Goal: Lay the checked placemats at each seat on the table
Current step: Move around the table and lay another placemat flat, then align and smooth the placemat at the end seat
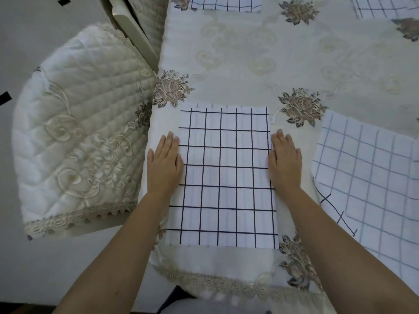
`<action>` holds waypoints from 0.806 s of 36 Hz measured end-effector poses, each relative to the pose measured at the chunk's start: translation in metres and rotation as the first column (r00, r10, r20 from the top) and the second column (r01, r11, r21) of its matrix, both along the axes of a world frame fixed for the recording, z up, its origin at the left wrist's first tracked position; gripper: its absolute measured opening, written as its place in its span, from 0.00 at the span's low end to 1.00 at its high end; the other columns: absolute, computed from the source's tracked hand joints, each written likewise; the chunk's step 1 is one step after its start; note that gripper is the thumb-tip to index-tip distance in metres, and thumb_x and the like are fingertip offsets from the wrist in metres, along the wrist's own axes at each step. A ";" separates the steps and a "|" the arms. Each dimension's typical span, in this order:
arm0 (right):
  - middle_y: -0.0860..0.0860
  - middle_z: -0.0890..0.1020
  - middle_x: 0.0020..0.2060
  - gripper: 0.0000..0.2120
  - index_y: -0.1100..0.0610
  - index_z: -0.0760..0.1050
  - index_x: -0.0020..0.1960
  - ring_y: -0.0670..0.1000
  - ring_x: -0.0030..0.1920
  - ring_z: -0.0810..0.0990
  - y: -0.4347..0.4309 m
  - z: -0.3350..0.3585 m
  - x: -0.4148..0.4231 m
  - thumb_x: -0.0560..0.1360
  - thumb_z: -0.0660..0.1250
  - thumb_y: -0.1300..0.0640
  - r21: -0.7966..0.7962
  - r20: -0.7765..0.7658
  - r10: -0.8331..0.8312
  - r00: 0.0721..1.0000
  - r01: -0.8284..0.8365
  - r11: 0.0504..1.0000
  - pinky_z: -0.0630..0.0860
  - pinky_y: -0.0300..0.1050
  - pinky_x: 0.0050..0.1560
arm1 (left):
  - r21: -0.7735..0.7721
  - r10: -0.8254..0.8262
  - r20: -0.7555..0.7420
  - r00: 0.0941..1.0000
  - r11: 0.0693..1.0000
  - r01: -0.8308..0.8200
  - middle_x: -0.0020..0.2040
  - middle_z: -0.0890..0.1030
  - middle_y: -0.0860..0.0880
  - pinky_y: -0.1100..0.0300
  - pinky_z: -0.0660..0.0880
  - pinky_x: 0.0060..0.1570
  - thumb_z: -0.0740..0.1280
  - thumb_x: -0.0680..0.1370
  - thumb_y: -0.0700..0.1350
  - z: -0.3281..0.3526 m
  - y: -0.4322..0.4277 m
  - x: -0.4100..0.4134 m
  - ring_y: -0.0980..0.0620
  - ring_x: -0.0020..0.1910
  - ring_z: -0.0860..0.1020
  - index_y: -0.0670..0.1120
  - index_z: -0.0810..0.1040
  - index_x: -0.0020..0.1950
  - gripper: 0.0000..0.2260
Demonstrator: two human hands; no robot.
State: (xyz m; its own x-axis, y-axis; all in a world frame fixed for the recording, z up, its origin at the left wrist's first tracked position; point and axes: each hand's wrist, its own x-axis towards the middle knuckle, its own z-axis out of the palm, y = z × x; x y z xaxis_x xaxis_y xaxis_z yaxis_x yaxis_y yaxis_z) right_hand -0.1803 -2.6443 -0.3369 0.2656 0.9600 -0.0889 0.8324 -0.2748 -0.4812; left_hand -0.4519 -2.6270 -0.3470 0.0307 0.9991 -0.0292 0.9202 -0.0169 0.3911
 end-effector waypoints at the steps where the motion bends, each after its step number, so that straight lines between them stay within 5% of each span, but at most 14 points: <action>1: 0.48 0.58 0.75 0.21 0.55 0.61 0.73 0.49 0.76 0.51 -0.005 0.000 -0.001 0.81 0.51 0.60 0.025 -0.035 -0.027 0.999 0.028 0.999 0.44 0.50 0.74 | 0.004 0.008 0.014 1.000 1.000 -0.008 0.75 0.62 0.47 0.44 0.52 0.72 0.46 0.77 0.49 -0.001 -0.006 -0.003 0.49 0.75 0.58 0.44 0.65 0.73 0.26; 16: 0.48 0.63 0.73 0.18 0.55 0.67 0.70 0.48 0.75 0.55 -0.118 0.003 -0.018 0.81 0.53 0.60 0.058 -0.163 -0.127 0.978 0.138 0.989 0.45 0.47 0.74 | -0.022 0.041 0.062 0.997 0.999 -0.040 0.72 0.67 0.42 0.36 0.60 0.68 0.55 0.76 0.42 0.004 -0.083 -0.020 0.43 0.72 0.64 0.39 0.70 0.69 0.21; 21: 0.50 0.64 0.73 0.16 0.58 0.70 0.67 0.49 0.75 0.55 -0.136 0.010 -0.019 0.81 0.54 0.62 0.017 -0.287 -0.161 0.944 0.173 0.985 0.44 0.46 0.74 | -0.096 0.094 0.019 0.995 0.991 -0.091 0.73 0.64 0.39 0.42 0.56 0.71 0.55 0.80 0.43 0.019 -0.092 -0.006 0.43 0.74 0.60 0.36 0.64 0.71 0.21; 26: 0.53 0.71 0.65 0.15 0.59 0.70 0.65 0.50 0.67 0.68 -0.135 0.037 -0.015 0.81 0.54 0.59 -0.042 -0.484 -0.259 0.836 0.274 0.961 0.62 0.40 0.65 | -0.136 -0.043 -0.059 0.997 0.990 0.035 0.73 0.60 0.33 0.37 0.55 0.68 0.55 0.77 0.46 0.040 -0.113 0.039 0.35 0.73 0.57 0.34 0.61 0.72 0.26; 29: 0.49 0.74 0.58 0.12 0.56 0.71 0.62 0.47 0.58 0.72 -0.138 0.048 -0.005 0.80 0.55 0.59 -0.010 -0.503 -0.270 0.821 0.307 0.952 0.69 0.41 0.59 | -0.203 -0.222 -0.048 0.974 0.957 0.208 0.76 0.52 0.39 0.44 0.47 0.73 0.54 0.80 0.45 0.051 -0.128 0.082 0.41 0.76 0.49 0.39 0.55 0.75 0.24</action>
State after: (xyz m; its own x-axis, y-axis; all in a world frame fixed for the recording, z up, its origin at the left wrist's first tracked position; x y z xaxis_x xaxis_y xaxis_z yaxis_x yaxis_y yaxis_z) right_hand -0.1850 -2.7826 -0.2885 0.4696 0.8551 -0.2198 0.3674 -0.4156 -0.8320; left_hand -0.3702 -2.7552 -0.2964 0.2351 0.9437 -0.2326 0.9283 -0.1470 0.3416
